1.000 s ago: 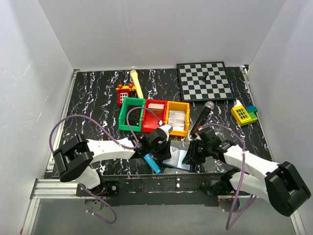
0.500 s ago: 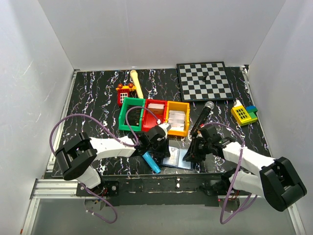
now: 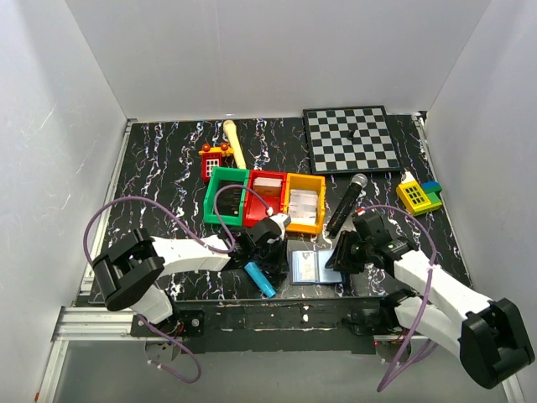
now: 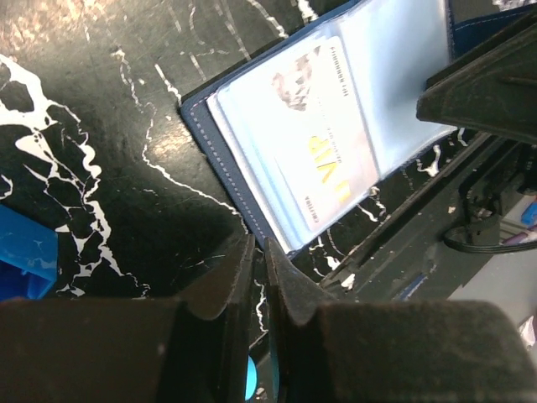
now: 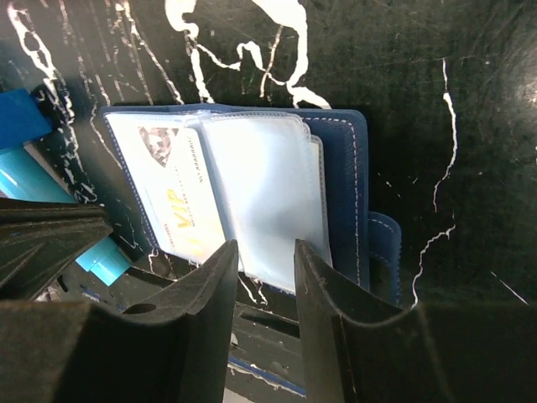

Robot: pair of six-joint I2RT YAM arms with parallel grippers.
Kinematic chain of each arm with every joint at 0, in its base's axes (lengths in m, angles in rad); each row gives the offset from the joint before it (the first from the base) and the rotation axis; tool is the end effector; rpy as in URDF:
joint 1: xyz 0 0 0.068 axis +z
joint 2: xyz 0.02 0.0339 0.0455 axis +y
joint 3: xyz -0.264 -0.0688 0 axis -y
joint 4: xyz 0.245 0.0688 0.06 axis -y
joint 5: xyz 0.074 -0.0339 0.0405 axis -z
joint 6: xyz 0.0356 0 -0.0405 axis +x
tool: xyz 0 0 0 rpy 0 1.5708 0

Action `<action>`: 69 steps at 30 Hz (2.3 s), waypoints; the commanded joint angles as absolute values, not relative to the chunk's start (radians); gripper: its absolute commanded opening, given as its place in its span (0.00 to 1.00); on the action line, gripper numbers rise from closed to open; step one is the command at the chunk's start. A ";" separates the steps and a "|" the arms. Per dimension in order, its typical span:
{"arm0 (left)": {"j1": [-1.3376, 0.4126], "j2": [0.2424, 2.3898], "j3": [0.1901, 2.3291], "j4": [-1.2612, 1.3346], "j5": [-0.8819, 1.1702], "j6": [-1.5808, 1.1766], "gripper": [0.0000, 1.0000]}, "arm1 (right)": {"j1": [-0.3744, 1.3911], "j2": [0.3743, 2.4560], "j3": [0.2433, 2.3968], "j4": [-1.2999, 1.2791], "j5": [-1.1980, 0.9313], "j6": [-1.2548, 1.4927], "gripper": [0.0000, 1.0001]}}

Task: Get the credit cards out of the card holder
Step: Remove the credit card from the card holder.

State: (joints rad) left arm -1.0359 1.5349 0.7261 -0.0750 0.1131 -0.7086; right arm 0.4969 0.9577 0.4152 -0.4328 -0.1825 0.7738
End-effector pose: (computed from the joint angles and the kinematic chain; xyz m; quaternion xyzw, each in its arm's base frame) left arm 0.1456 -0.2536 0.1569 0.1719 0.9244 -0.2917 0.1755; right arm 0.1464 0.0867 0.1641 0.1049 0.9466 0.2435 0.1834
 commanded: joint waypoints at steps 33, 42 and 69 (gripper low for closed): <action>-1.035 1.683 0.870 -0.071 0.209 -0.707 0.08 | 0.522 1.106 0.426 -0.219 -0.425 0.653 0.35; -1.029 1.709 0.881 -0.101 0.193 -0.707 0.07 | 0.522 1.118 0.422 -0.230 -0.377 0.647 0.36; -1.023 1.715 0.831 -0.052 0.216 -0.726 0.05 | 0.522 1.161 0.387 -0.118 -0.456 0.664 0.28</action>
